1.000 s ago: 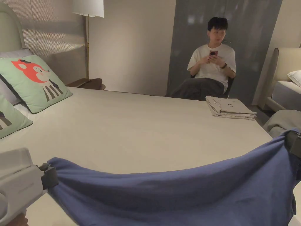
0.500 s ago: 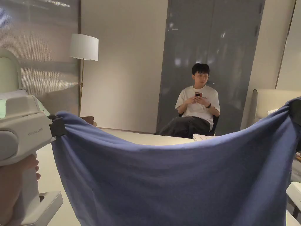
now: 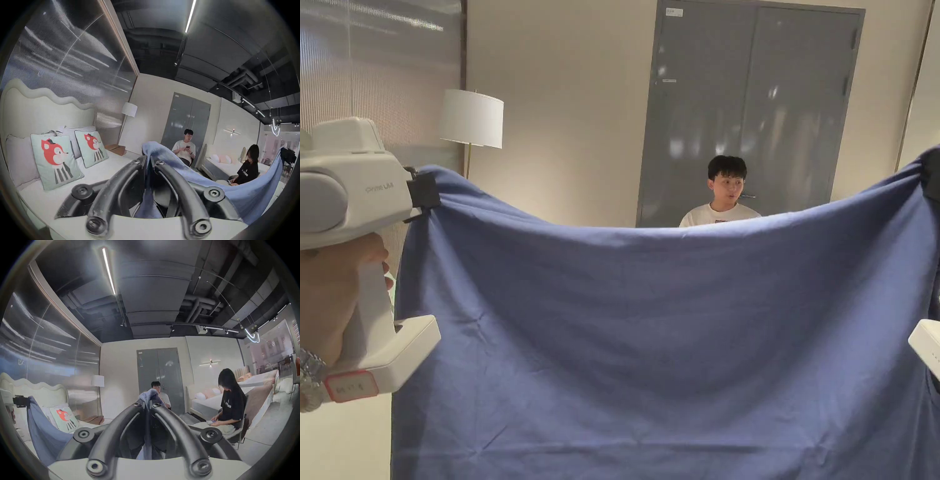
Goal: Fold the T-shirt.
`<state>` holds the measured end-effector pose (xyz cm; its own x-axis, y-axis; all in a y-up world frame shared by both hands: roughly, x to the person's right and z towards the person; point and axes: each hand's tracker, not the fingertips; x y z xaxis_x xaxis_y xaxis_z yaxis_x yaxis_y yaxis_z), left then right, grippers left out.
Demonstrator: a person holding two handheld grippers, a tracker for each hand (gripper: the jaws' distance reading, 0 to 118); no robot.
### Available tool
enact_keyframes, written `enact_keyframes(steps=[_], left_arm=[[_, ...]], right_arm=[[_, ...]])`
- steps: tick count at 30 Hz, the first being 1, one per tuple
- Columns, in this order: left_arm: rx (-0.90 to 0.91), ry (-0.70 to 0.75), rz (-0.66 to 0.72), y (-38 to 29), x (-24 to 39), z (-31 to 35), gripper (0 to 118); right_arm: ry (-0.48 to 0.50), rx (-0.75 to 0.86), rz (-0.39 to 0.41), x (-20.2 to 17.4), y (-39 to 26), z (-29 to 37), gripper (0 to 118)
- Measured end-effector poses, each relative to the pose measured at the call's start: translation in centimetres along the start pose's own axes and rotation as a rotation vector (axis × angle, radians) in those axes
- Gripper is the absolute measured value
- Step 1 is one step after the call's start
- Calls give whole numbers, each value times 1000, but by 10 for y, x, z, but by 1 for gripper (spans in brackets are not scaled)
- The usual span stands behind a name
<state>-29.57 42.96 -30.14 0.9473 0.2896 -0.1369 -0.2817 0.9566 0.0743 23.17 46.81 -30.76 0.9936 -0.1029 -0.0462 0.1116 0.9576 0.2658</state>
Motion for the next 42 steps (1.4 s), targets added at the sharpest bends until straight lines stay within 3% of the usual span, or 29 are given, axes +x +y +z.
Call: enact_keyframes(steps=[14,24,27,34,42], left_arm=[[18,25,0,-10,9,-169,2],[5,25,25,-39,5,-232,2],[5,28,20,-50,6,-235,2],[-50,38,14,-78,0,-227,2],[-128,48,-62,-117,-6,-144,2]], right_arm=[[0,26,44,-14,-47,-160,3],[-12,-5,65,-13,-87,-211,3],[-9,-18,103,-13,-99,-215,3],[-9,-92,108,-8,-132,-199,3],[-7,-189,101,0,-157,-109,3]])
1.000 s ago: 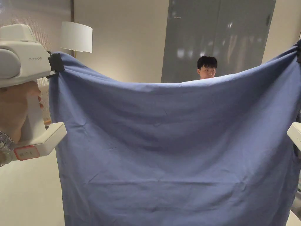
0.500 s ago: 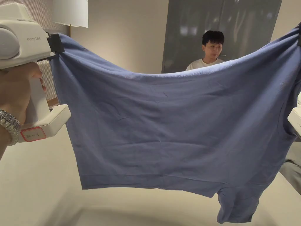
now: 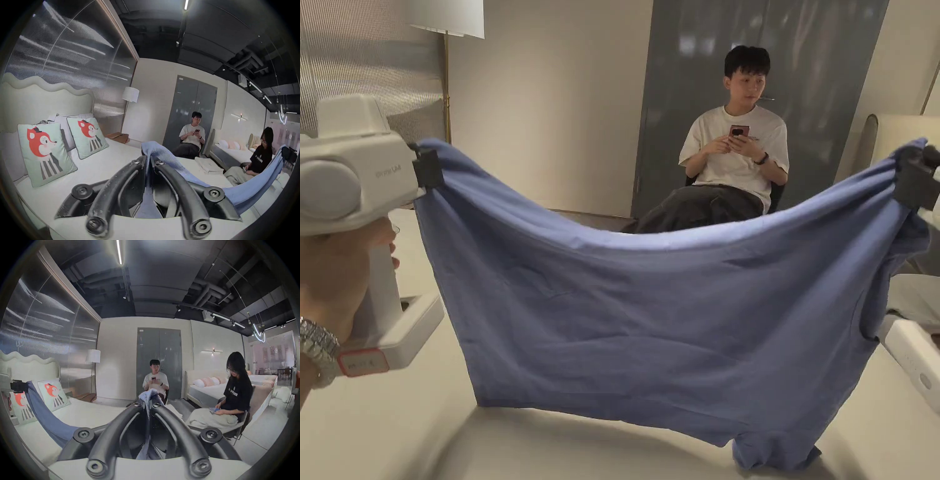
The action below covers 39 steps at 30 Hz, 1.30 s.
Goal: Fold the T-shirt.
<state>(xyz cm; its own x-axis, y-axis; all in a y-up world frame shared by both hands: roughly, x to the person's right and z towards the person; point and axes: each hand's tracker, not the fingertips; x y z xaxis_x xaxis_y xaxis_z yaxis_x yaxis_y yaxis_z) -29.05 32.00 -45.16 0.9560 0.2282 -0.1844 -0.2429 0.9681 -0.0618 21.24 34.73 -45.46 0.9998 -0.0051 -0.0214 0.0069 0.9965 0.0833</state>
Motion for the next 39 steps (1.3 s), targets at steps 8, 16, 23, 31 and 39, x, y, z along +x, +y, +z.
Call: enact_keyframes(steps=[8,16,23,31,39], left_arm=[[-114,16,-25,-60,-19,110,2],[-281,43,-25,-140,-57,217,2],[-472,69,-29,-214,-98,287,2],[-650,106,-54,-270,-131,305,2],[-783,128,-63,-304,-147,295,1]], right_arm=[[1,-138,13,10,-50,126,3],[6,-340,3,20,-126,249,3],[-19,-537,-29,25,-190,339,3],[-61,-804,-38,33,-247,382,3],[-98,-1003,-69,38,-297,382,3]])
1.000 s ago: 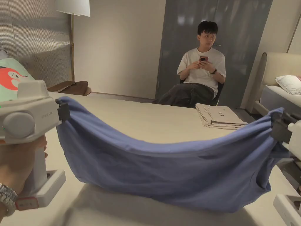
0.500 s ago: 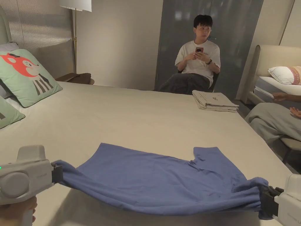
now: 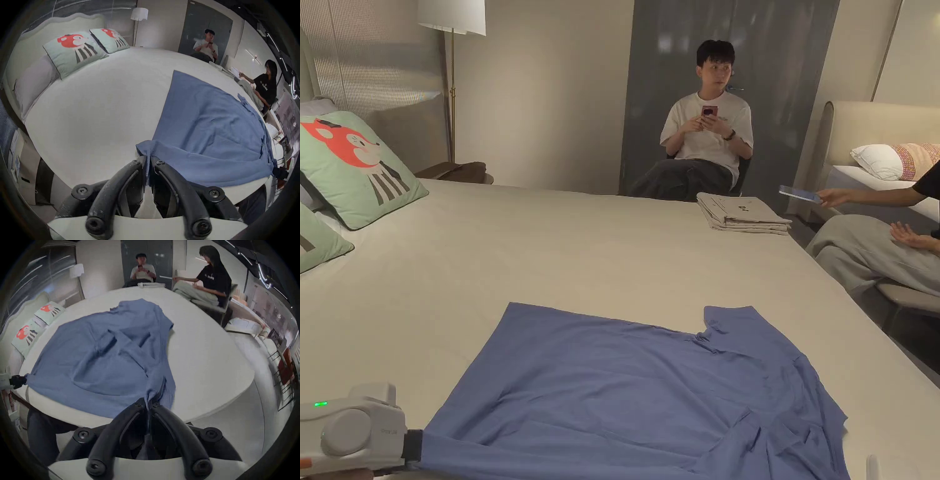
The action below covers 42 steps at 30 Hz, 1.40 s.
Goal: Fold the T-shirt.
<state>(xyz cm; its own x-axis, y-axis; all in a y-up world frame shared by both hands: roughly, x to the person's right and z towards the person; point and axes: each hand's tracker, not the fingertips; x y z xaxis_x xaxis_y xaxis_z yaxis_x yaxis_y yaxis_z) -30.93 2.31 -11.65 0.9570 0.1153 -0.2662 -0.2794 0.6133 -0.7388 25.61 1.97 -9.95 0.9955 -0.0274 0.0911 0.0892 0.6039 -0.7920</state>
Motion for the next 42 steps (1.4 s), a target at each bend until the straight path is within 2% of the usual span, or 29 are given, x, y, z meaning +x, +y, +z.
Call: enact_keyframes(steps=[3,4,5,8,9,10,11,13,17,18,19,20,21,22,23,24,27,31,33,34,35,36,38,40,41,42], left_arm=[[-18,9,-18,-6,3,-4,2],[-19,9,-23,-8,4,-5,10],[-12,7,-27,-9,4,-4,26],[43,12,-17,-6,5,7,50],[91,-15,2,-4,6,16,74],[150,-47,19,0,6,26,94],[219,-68,35,4,9,38,96],[339,-81,39,15,18,60,96],[536,-98,-13,31,41,99,96],[564,-111,-19,34,44,103,94],[588,-126,-25,35,47,108,84],[616,-142,-32,36,50,113,68],[641,-142,-44,36,53,115,42],[658,-130,-53,37,55,116,0],[667,-102,-66,37,58,116,0],[673,-95,-70,36,59,116,0],[630,-151,-52,35,52,113,0],[571,-118,-50,29,40,97,0],[496,-131,-30,25,30,85,0],[439,-141,-25,23,27,78,4],[395,-146,-18,19,22,70,21],[377,-147,-5,15,18,62,21],[300,-125,18,10,7,43,42],[209,-116,39,6,-2,24,102],[190,-113,48,1,-5,18,107],[184,-101,46,-1,-6,13,105]], right_arm=[[-4,-3,4,0,-5,-5,3],[-6,0,5,0,-6,-6,4],[-4,8,0,1,-7,-5,9],[-7,73,5,2,-5,4,25],[-15,123,18,1,-4,11,52],[-15,179,24,1,-1,19,87],[-7,241,20,1,3,29,99],[12,369,-3,-2,13,49,97],[-43,601,-22,-15,34,80,97],[-49,646,-24,-18,38,85,94],[-66,686,-31,-22,41,90,80],[-80,717,-41,-25,44,94,64],[-83,741,-53,-28,48,97,43],[-75,761,-72,-29,50,100,16],[-71,775,-93,-31,52,103,3],[-54,787,-108,-31,53,106,1],[-43,786,-99,-31,57,109,0],[-61,754,-44,-33,54,101,0],[-53,728,-47,-33,49,92,0],[-52,706,-50,-32,46,87,0],[-48,685,-56,-32,44,82,0],[-41,668,-60,-32,42,77,0],[-33,635,-56,-34,35,68,0],[-30,610,-50,-36,32,62,0],[-25,596,-43,-38,30,60,0],[-24,589,-36,-40,29,58,0]])
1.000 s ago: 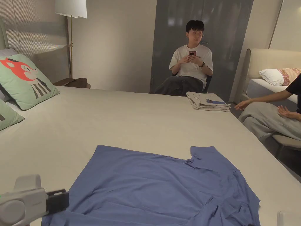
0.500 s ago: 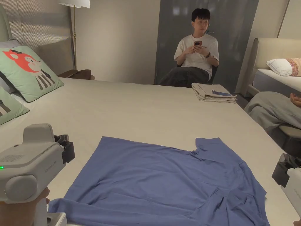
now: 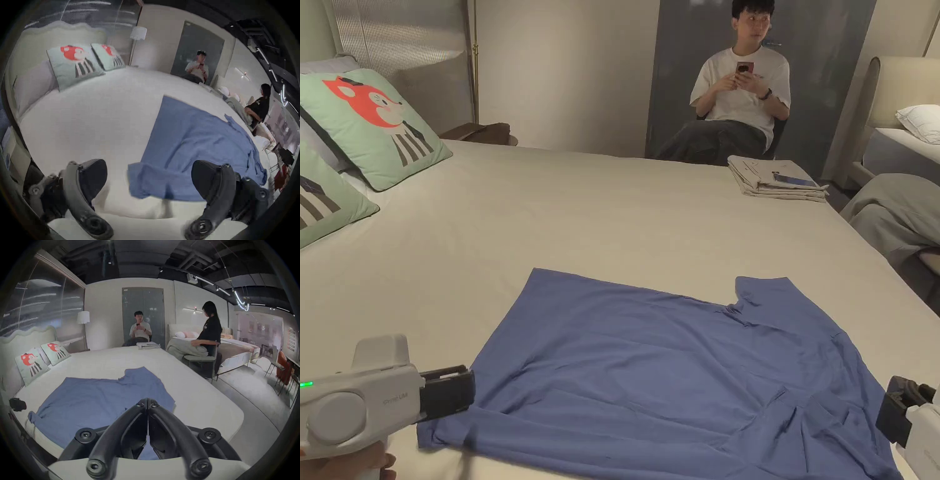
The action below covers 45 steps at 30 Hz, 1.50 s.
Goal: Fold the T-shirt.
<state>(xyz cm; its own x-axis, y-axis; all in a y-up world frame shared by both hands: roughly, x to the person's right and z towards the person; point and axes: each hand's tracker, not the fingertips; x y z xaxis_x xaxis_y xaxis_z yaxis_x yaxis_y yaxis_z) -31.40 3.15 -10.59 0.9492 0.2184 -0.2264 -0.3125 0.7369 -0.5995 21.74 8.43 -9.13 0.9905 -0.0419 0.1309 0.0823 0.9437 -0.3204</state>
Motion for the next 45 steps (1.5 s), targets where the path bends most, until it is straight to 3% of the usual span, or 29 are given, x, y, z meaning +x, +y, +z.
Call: enact_keyframes(steps=[3,4,9,10,11,12,13,14,15,21,23,26,27,28,31,38,45], left_arm=[[-70,33,18,-8,-9,-19,103],[-85,34,32,-10,-10,-22,95],[-156,32,19,-16,-5,-34,31],[-143,26,4,-18,-1,-30,12],[-119,32,-22,-19,3,-27,4],[-111,32,-28,-17,4,-25,3],[-111,31,-27,-15,6,-23,3],[-107,28,-32,-13,8,-21,3],[-98,30,-42,-11,10,-19,3],[-55,22,-66,0,16,-10,3],[-49,26,-76,0,18,-10,3],[-48,24,-70,1,18,-11,3],[-45,26,-66,2,18,-9,3],[-42,26,-61,3,18,-9,3],[-9,15,-31,14,18,-4,3],[73,-11,7,70,41,-17,3],[51,9,32,113,68,-88,3]], right_arm=[[8,-25,19,-4,-6,-5,0],[11,-33,22,-4,-8,-7,0],[19,-82,33,-4,-14,-14,0],[22,-95,35,-3,-16,-16,0],[23,-108,39,-2,-17,-16,3],[19,-140,47,0,-18,-17,19],[19,-172,54,2,-19,-19,63],[26,-222,55,6,-21,-22,93],[35,-287,65,11,-24,-26,109],[-5,-431,115,32,-53,-32,87],[5,-467,94,37,-61,-34,47],[24,-462,70,40,-65,-31,24],[27,-443,72,40,-65,-28,8],[18,-419,73,41,-63,-26,4],[64,-359,3,48,-53,-19,2],[29,-237,-142,62,-10,-30,2],[-24,-269,-167,53,14,-98,2]])
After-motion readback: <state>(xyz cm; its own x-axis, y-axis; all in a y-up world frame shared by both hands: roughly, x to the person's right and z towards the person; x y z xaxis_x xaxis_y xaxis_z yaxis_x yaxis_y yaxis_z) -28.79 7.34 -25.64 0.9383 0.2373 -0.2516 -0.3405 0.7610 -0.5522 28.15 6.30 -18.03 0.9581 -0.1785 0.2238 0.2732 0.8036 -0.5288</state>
